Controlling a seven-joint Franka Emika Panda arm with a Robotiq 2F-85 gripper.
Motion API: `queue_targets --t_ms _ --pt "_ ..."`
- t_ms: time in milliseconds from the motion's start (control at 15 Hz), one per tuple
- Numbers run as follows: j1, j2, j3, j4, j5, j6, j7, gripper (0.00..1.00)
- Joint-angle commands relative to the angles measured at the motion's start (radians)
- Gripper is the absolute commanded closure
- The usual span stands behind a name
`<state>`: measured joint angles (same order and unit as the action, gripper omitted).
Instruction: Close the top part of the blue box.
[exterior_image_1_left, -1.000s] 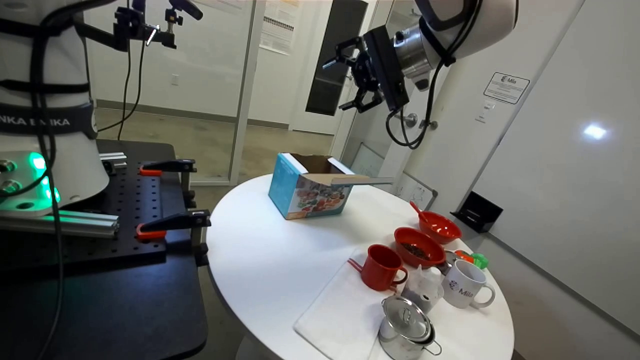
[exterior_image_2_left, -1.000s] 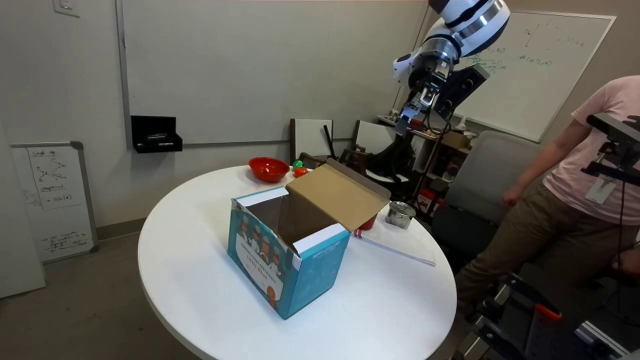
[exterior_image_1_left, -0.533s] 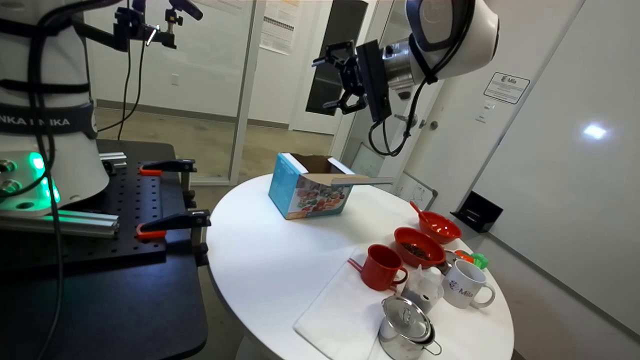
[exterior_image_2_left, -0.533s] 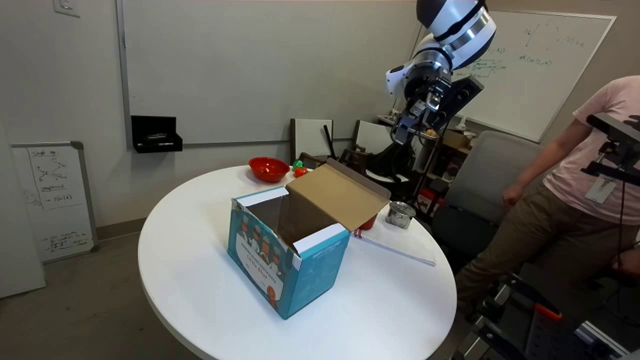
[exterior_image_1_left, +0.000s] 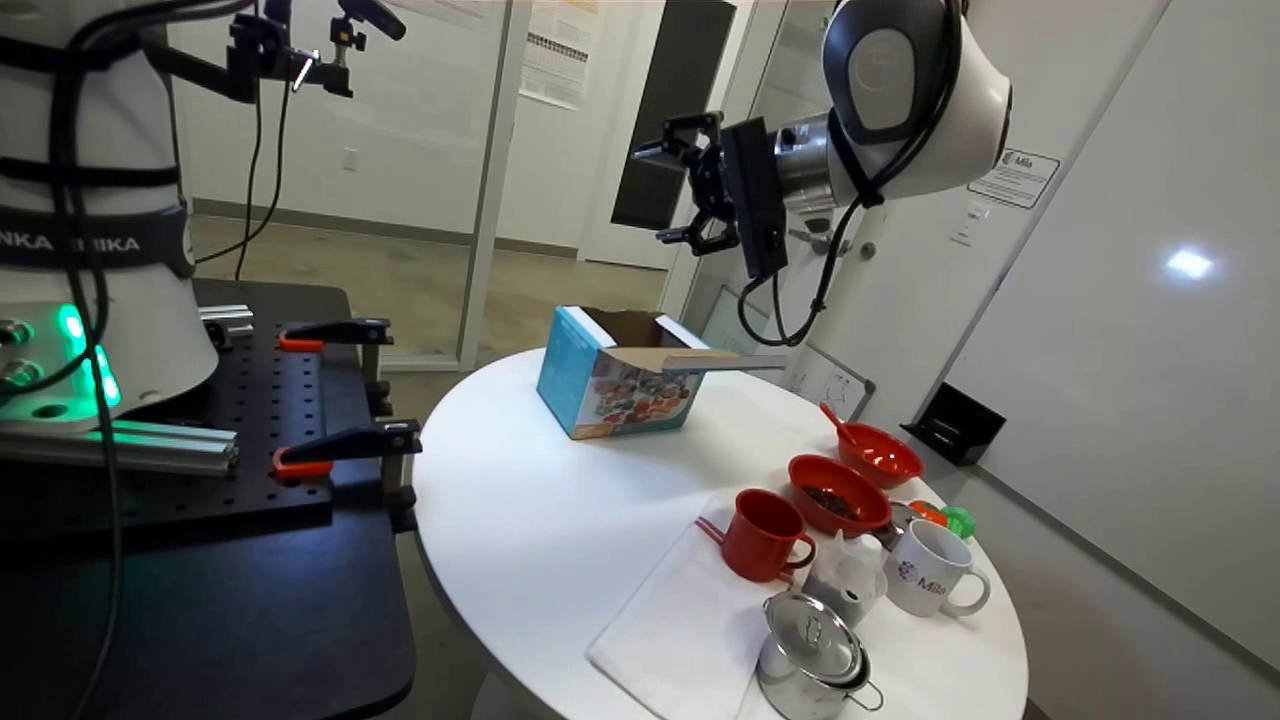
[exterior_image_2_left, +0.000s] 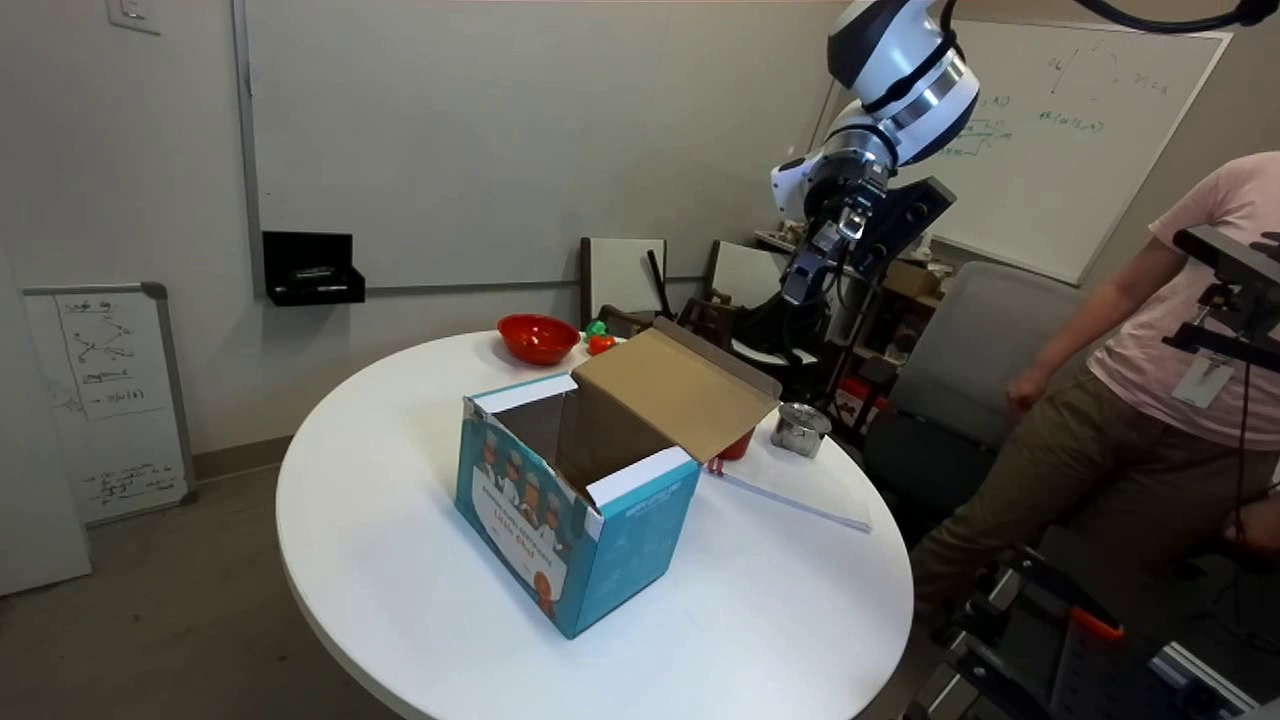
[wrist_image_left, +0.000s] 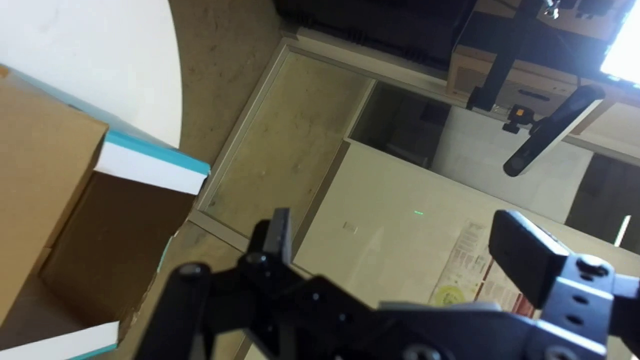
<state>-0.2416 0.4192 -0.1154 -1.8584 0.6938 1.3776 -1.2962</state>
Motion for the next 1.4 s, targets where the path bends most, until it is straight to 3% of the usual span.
queue_targets --t_ms 0,400,733,1333 --pt "-0.006 -0.005 -0.009 0.014 0.071 0.146 0.078 0.00" --pt "-0.044 0.015 -0.022 0.038 0.149 0.292 0.153 0.00" --pt "-0.096 0.111 -0.010 0.098 0.178 0.213 0.147 0.00" --pt "-0.136 0.289 0.000 0.223 0.205 0.217 0.179 0.00"
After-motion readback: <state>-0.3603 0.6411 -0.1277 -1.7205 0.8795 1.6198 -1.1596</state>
